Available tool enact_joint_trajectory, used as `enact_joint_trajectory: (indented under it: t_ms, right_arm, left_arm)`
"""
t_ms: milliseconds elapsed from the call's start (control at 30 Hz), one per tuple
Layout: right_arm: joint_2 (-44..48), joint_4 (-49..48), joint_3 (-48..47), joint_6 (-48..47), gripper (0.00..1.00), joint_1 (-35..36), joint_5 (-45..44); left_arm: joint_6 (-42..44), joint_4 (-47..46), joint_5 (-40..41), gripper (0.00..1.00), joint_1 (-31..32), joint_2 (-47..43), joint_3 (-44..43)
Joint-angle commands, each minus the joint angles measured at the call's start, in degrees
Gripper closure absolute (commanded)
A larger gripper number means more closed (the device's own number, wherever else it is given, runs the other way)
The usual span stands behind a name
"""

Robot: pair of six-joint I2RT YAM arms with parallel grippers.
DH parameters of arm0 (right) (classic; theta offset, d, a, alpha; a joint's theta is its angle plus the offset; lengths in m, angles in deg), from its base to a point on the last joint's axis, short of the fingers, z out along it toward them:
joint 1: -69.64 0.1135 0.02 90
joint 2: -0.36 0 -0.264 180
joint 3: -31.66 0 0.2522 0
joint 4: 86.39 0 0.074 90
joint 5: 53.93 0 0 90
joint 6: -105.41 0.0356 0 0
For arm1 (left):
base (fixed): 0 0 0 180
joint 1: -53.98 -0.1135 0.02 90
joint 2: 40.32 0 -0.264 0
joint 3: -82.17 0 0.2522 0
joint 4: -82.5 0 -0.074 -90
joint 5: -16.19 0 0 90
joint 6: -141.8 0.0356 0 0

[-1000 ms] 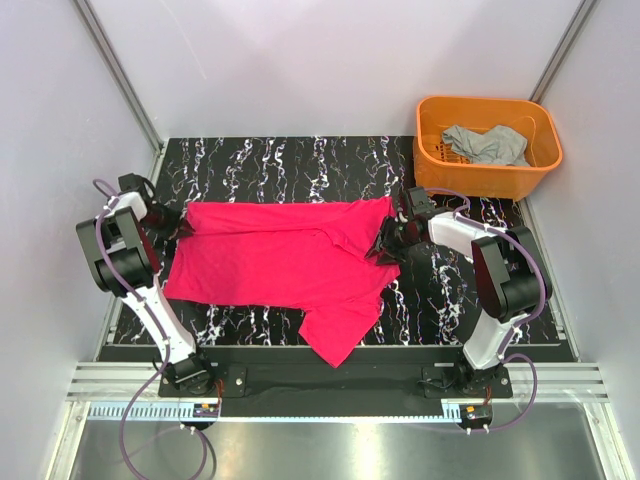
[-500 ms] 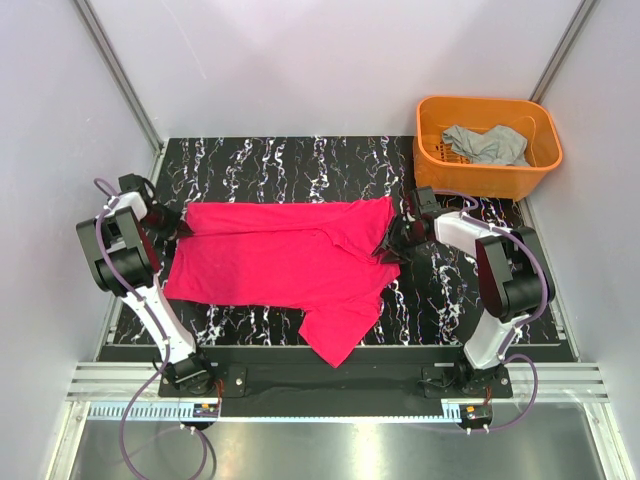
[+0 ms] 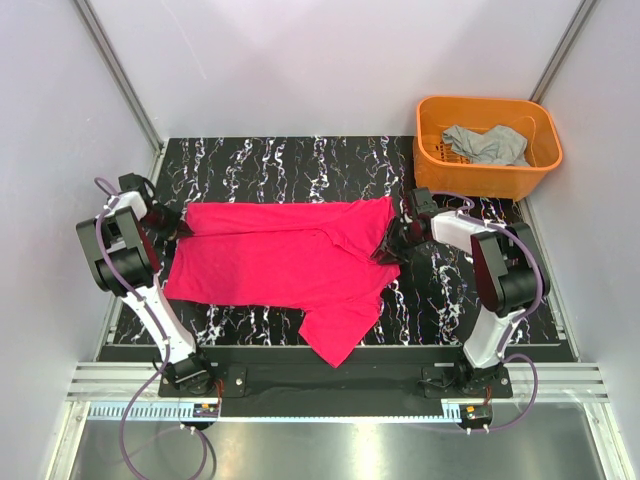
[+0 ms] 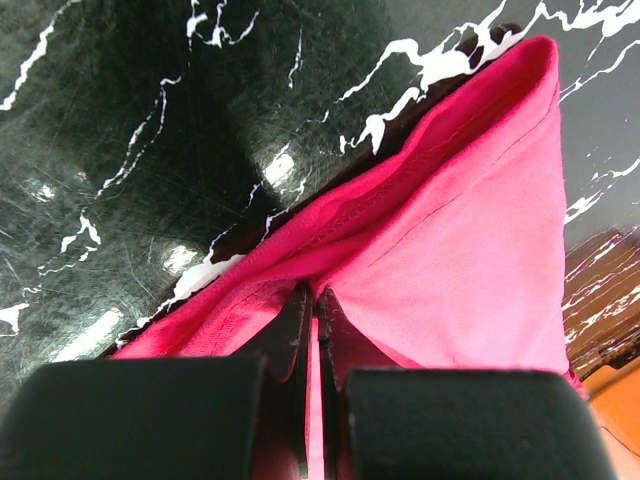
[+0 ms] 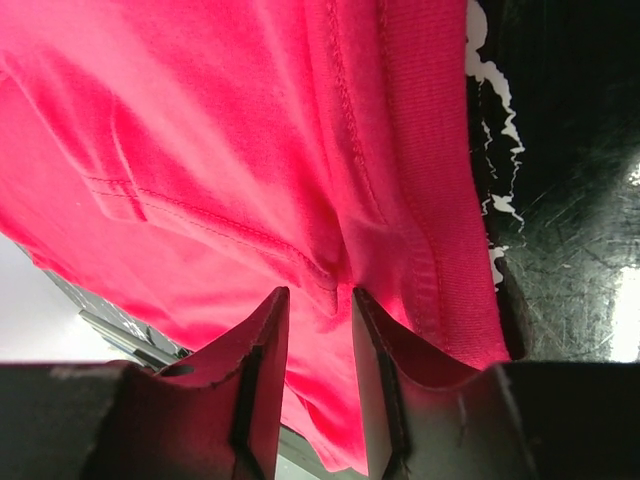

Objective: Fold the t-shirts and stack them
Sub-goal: Fold the tshirt

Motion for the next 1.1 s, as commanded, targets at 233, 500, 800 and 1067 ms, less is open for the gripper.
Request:
enact_joint_trajectory:
  t_ms: [233,500,800,1067]
  right_arm:
    - [3.0,1.3,-3.6,-0.4,1.0,0.5,2.2]
    - [11.2,5.9,-1.5,0.6,1.0,0.5,4.2]
    - [18.3,8.0,2.9,1.8,1.0,0.5,3.6]
    - [16.8,6.7,5.7,1.7,1.0,0.6,4.3]
  left_arm:
    - [1.1,0.2,-1.4,1.0,0.2,-0.7,-2.9]
    - [1.3,0.9,-1.3,1.0,0.3,-0.9,-3.4]
    - [2.7,2.6,0.0,1.0,0.2,-1.6,-5.0]
    - [2.9,3.6,1.8,1.0,0.2,-2.3,-4.8]
